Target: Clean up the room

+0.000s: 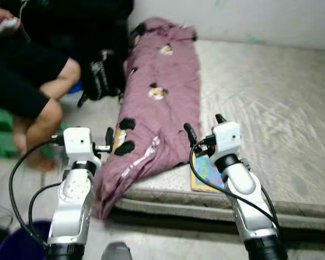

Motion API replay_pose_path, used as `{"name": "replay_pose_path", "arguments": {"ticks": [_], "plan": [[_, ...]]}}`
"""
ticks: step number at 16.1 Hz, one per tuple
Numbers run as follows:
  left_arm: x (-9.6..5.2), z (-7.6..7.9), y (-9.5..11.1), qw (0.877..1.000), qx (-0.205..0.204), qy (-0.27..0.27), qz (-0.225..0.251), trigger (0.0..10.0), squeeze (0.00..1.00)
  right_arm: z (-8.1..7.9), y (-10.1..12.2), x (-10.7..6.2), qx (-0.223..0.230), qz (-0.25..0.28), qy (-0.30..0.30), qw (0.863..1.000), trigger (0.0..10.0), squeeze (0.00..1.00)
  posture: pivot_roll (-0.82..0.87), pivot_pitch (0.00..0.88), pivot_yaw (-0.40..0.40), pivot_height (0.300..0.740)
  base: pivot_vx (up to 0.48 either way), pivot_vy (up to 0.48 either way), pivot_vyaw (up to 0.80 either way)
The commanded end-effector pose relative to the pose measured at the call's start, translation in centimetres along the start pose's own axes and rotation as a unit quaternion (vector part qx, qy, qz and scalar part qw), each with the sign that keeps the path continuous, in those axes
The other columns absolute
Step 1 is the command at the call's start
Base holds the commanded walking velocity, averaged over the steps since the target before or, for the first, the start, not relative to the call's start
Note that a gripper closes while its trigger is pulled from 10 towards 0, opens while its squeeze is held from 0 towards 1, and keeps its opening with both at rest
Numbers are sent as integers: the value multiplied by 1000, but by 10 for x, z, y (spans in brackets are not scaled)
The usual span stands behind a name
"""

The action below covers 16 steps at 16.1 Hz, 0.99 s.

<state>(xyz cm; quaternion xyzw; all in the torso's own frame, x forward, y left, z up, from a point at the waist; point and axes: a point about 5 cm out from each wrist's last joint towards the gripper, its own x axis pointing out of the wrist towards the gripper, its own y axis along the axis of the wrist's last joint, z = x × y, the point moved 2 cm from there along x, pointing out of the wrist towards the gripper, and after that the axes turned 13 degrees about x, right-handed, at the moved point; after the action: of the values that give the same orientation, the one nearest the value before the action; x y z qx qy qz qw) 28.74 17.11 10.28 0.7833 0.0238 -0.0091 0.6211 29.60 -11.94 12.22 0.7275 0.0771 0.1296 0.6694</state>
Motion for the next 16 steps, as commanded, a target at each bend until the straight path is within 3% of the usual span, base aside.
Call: {"name": "replay_pose_path", "arguments": {"ticks": [1, 10, 16], "plan": [[2, 5, 2, 1000, -2, -11, 1, 10000, 0, 6, 1, 0, -1, 1, -12, 1000, 10000, 0, 22, 0, -22, 740, 270, 0, -500], [3, 5, 2, 1000, 0, -11, -1, 10000, 0, 6, 2, 0, -1, 0, -12, 1000, 10000, 0, 22, 0, -21, 740, 0, 0, 0], [3, 7, 4, 1000, -2, -18, 6, 10000, 0, 6, 2, 1, 0, 0, -13, 1000, 10000, 0, 20, 0, -22, 740, 356, 0, -367]]}}
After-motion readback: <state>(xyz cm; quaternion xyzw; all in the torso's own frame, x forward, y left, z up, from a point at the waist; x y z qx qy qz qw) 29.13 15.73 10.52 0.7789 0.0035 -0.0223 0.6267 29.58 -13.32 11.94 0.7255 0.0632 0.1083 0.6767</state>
